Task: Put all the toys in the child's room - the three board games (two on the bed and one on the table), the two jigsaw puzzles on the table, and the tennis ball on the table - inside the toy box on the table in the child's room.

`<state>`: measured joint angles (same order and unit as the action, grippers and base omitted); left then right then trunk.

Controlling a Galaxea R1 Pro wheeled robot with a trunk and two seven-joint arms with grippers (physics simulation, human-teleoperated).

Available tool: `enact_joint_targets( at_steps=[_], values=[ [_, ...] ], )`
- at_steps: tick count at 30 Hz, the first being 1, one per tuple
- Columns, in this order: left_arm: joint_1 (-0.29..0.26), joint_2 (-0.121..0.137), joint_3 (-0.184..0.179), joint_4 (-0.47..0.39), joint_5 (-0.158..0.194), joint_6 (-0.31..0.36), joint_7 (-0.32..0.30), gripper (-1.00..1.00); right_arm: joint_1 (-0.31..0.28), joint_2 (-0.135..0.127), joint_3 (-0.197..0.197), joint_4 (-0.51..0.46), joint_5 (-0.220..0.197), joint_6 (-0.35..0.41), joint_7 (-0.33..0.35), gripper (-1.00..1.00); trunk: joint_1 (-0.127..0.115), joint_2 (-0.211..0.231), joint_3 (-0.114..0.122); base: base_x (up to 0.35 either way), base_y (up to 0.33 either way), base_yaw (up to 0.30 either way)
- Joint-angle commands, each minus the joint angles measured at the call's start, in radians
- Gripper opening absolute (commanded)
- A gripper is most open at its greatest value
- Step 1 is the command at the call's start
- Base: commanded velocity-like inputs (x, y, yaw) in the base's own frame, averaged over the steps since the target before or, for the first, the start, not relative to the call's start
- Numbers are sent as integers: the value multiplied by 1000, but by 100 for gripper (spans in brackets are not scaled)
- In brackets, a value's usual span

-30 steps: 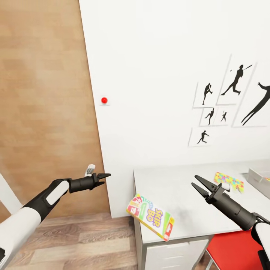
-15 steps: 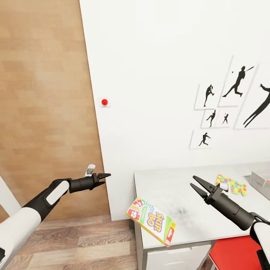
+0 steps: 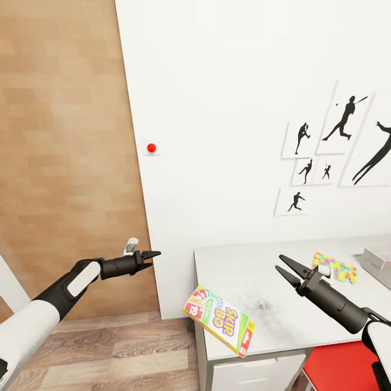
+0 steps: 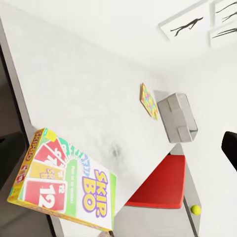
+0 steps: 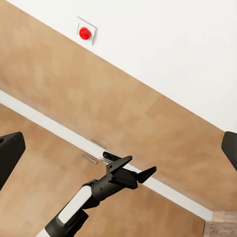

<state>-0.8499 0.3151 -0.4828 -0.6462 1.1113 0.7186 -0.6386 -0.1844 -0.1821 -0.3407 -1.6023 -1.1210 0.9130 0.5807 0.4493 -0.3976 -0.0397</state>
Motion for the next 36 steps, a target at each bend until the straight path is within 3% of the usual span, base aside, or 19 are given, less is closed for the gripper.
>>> enact_joint_targets(
  at_steps=[1, 15, 36],
  values=[
    [-1, 1, -4, 0, 7, 4, -1, 100, -1, 0, -1, 0, 1, 6, 3, 100, 1, -2, -2, 0, 0, 0],
    [-1, 2, -5, -1, 11, 8, -1, 100, -1, 1, -1, 3, 51, -24, -1, 100, 51, -93, -43, 0, 0, 0],
    [-1, -3, -3, -1, 5, 9, 1, 100, -1, 0, -3, 0, 70, -33, -5, 100, 131, -240, -109, 0, 0, 0]
  ],
)
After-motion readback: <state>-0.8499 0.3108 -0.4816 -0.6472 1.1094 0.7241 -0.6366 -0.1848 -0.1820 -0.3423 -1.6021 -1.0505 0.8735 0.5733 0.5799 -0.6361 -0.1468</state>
